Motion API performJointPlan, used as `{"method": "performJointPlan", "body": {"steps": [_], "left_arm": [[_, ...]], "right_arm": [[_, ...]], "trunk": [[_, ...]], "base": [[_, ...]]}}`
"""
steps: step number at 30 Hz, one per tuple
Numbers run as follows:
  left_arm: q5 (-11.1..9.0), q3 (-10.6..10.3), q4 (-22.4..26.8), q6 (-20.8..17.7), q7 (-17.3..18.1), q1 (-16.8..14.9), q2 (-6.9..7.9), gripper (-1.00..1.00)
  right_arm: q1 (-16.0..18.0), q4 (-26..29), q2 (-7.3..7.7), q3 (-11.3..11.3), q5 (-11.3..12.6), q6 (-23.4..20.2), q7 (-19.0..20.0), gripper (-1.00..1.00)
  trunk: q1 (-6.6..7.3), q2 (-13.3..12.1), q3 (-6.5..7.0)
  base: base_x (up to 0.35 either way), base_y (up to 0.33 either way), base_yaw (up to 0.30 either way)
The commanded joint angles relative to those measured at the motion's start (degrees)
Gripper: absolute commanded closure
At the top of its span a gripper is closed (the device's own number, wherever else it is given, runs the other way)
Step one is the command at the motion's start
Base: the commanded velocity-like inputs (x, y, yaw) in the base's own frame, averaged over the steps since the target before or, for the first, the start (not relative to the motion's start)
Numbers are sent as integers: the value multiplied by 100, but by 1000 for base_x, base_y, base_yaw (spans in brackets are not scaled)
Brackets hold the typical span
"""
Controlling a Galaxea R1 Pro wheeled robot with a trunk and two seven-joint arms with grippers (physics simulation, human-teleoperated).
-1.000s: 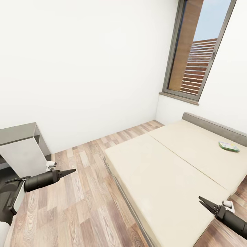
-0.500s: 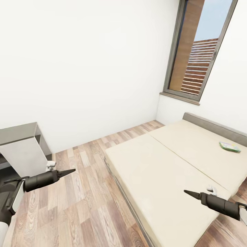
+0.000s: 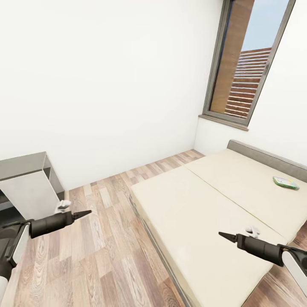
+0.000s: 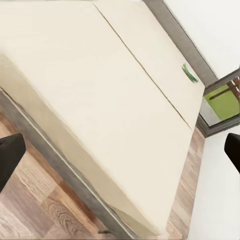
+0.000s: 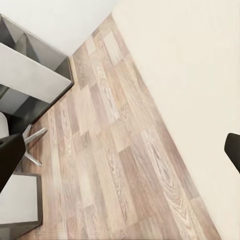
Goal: Put all the toys in the child's room - the three board games (two on the bed and one on the table), the two jigsaw puzzles on the table, and the tennis ball on the table - inside the toy box on the table in the child's room.
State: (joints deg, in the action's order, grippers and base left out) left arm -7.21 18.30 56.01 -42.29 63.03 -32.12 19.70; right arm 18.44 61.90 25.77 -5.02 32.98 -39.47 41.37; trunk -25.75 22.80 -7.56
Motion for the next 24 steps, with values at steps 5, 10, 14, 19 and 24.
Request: {"method": "performJointPlan", "body": {"steps": [5, 10, 14, 19, 24], "left_arm": [[-24, 5, 0, -51, -77, -5, 51, -100], [-25, 5, 2, -80, -97, -5, 69, -100], [-30, 0, 5, -90, -103, -5, 72, -100], [-35, -3, 6, -99, -95, -5, 62, -100], [-35, -4, 6, -97, -83, -5, 65, -100]], "right_arm": [[-12, 18, 24, -69, 32, -44, -3, -100], [-55, 27, 26, -147, 38, -48, 0, -100], [-94, 56, 2, -207, 40, -48, 2, -100], [-117, 189, -14, -231, 39, -52, -2, -100], [-121, 220, -18, -228, 9, -50, -6, -100]], "trunk": [[-4, 12, -12], [-4, 12, -12], [-4, 12, -12], [-4, 12, -12], [-4, 12, -12]], "base": [[0, 0, 0], [0, 0, 0], [0, 0, 0], [0, -90, 36], [0, -199, 179]]}}
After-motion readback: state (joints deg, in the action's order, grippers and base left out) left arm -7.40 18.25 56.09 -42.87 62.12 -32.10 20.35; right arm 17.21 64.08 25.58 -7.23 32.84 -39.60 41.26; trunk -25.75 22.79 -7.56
